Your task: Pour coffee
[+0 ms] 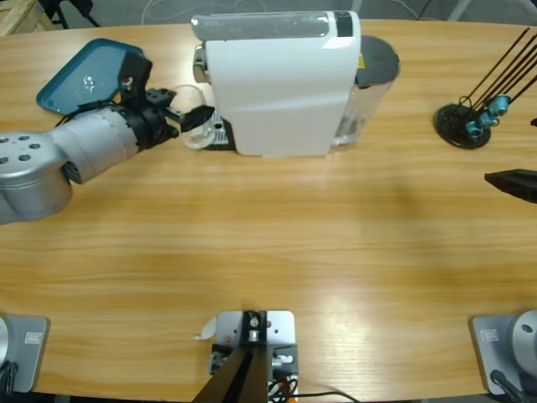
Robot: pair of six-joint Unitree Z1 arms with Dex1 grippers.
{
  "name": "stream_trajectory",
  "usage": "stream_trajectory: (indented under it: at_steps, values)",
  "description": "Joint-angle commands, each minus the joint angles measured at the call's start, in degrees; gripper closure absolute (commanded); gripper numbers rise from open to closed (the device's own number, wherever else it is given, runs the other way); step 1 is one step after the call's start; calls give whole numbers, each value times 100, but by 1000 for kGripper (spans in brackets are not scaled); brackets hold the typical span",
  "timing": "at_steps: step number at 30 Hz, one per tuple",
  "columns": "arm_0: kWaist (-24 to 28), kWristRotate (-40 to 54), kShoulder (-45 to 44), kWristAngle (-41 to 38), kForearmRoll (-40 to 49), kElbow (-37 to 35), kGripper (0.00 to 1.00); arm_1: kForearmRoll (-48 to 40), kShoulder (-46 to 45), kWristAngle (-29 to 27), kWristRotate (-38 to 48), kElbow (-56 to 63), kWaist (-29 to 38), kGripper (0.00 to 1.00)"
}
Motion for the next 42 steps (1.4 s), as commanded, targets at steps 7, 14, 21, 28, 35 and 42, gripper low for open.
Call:
stream_trajectory:
  at_steps: [7,14,21,28,35,42]
  values:
    - [206,315,459,-470,-106,-408,610,-37,-68,-113,1,178,37,96]
    - [206,461,450,-546,-99,-328,0,-46,-42,-97,1,178,28,96]
    - [206,503,420,-560,-90,-295,0,-50,-17,-73,1,178,28,96]
    - [206,585,84,-564,-83,-75,0,-99,41,-50,1,181,28,96]
    - [206,592,-389,-789,19,155,0,-143,87,-34,1,195,28,96]
    - [206,570,-1078,-762,61,1004,0,-134,55,-25,1,195,28,96]
